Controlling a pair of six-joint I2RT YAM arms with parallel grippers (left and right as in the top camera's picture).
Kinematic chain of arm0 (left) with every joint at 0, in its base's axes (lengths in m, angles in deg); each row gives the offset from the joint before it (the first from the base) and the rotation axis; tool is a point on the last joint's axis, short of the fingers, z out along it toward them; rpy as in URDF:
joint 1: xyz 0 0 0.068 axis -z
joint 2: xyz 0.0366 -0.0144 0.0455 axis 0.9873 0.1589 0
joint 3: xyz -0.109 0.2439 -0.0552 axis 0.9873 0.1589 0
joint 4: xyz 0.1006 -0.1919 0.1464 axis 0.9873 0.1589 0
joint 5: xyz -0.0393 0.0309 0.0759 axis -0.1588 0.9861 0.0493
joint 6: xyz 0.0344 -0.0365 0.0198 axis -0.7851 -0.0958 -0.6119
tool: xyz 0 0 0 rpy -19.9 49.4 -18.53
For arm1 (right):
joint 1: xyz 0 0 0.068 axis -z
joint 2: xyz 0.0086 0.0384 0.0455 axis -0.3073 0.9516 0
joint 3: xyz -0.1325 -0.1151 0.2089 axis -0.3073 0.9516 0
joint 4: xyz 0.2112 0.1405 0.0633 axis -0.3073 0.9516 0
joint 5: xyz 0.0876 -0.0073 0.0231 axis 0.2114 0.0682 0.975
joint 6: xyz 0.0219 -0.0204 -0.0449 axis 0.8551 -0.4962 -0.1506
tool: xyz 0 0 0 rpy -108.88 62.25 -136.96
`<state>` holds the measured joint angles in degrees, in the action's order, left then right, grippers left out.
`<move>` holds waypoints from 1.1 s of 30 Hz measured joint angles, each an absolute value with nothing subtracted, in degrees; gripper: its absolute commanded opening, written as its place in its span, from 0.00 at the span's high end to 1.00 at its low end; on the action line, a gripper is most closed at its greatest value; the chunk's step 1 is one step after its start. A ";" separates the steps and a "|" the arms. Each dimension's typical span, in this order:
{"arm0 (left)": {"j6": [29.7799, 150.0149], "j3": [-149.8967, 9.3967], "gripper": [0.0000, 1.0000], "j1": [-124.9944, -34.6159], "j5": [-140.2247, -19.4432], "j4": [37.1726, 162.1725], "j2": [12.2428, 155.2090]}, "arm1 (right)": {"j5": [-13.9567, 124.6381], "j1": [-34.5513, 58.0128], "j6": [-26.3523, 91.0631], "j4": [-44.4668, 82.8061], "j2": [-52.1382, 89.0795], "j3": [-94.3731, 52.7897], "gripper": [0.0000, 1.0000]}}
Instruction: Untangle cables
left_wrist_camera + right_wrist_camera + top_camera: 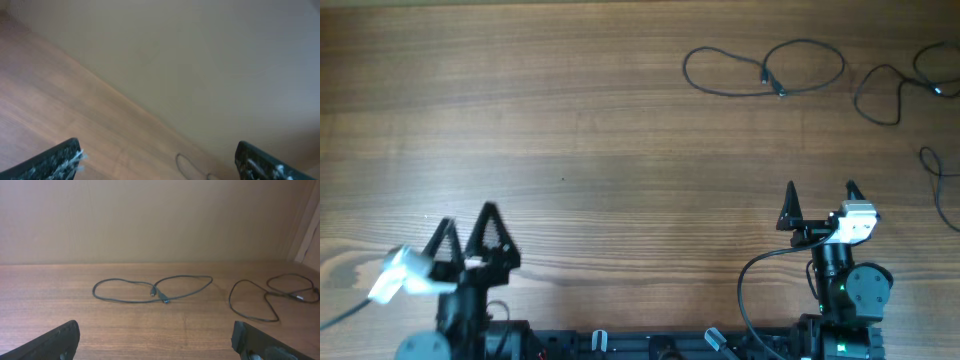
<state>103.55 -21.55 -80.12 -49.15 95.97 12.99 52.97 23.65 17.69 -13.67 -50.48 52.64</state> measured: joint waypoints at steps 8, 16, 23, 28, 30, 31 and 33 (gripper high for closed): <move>94.00 -0.92 0.00 -80.12 -53.63 76.08 12.94 | 52.97 23.65 17.69 -13.67 -50.48 52.64 0.00; 89.62 7.36 0.00 -80.12 -53.87 69.15 12.92 | 52.99 23.65 17.69 -13.67 -50.48 52.64 0.00; 86.87 8.83 0.00 -80.12 -53.87 69.32 12.92 | 52.97 23.65 17.69 -13.67 -50.48 52.64 0.00; 86.74 8.83 0.00 -80.12 -53.87 69.67 12.92 | 52.97 23.65 17.69 -13.67 -50.48 52.64 0.00; 86.74 8.83 0.00 -80.12 -53.87 69.67 12.92 | 52.97 23.65 17.69 -13.67 -50.48 52.64 0.00; 86.72 8.83 0.00 -80.12 -53.87 69.67 12.92 | 52.99 23.65 17.69 -13.67 -50.48 52.64 0.00; 86.74 8.83 0.00 -80.12 -53.85 69.67 12.92 | 52.97 23.65 17.69 -13.67 -50.48 52.64 0.00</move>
<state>86.74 8.83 -80.12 -53.85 69.67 12.92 52.97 23.65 17.69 -13.67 -50.48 52.64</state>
